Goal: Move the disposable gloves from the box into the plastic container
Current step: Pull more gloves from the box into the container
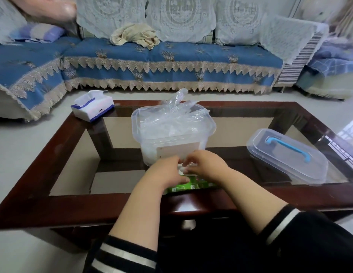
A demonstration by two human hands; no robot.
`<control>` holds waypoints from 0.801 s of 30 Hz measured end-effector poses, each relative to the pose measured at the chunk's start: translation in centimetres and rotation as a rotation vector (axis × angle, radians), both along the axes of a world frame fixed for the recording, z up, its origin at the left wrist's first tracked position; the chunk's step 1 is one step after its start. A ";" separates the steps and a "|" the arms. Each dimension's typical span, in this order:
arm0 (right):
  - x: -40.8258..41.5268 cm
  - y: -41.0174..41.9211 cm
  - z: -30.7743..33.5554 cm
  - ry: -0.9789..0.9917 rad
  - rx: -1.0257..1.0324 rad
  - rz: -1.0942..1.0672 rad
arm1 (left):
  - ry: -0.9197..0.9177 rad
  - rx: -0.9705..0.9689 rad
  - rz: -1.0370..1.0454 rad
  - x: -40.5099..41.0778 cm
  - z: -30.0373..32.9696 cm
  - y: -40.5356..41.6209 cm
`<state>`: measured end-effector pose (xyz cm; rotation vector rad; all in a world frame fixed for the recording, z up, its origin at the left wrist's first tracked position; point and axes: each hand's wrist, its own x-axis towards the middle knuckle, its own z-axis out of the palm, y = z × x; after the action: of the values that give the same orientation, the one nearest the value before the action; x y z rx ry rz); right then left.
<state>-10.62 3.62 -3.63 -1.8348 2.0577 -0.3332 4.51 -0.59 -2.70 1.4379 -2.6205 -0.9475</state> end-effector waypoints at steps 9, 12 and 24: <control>0.0 0.4 0.2 0.105 -0.356 -0.026 | -0.009 -0.019 0.086 0.1 -1.9 -0.2; -0.5 1.0 1.1 -0.126 -0.472 -0.175 | 0.030 -0.029 0.089 0.2 -2.2 -0.4; -2.9 -1.4 14.5 -0.449 -1.172 -0.206 | -0.127 -0.068 0.019 0.4 -1.5 -0.7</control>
<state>-13.48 2.18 10.90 -1.7317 1.7944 -2.1280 4.92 -1.33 -4.19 1.5531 -2.6925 -0.7822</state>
